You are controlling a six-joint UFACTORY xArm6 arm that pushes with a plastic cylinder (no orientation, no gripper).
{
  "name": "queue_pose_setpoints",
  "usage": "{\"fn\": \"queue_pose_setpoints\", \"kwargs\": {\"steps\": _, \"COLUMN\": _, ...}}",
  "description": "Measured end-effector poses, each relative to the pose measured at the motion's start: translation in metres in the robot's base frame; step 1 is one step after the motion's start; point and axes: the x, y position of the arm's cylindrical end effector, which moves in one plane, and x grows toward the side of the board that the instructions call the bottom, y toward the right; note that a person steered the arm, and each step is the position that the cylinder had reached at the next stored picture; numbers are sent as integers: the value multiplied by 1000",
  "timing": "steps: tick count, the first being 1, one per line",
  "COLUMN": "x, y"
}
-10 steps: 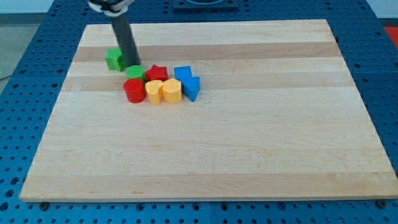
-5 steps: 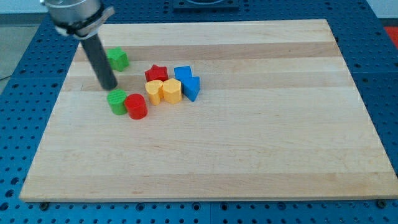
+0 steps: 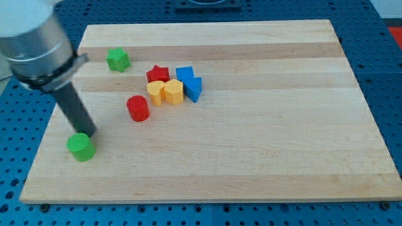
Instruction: Push the green circle towrads the bottom center of the board
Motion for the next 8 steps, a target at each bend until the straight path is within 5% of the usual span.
{"fn": "queue_pose_setpoints", "kwargs": {"steps": 1, "x": 6, "y": -61}}
{"fn": "queue_pose_setpoints", "kwargs": {"steps": 2, "x": 27, "y": -61}}
{"fn": "queue_pose_setpoints", "kwargs": {"steps": 4, "x": 24, "y": 132}}
{"fn": "queue_pose_setpoints", "kwargs": {"steps": 5, "x": 24, "y": 114}}
{"fn": "queue_pose_setpoints", "kwargs": {"steps": 6, "x": 24, "y": 7}}
{"fn": "queue_pose_setpoints", "kwargs": {"steps": 7, "x": 49, "y": -21}}
{"fn": "queue_pose_setpoints", "kwargs": {"steps": 8, "x": 52, "y": 65}}
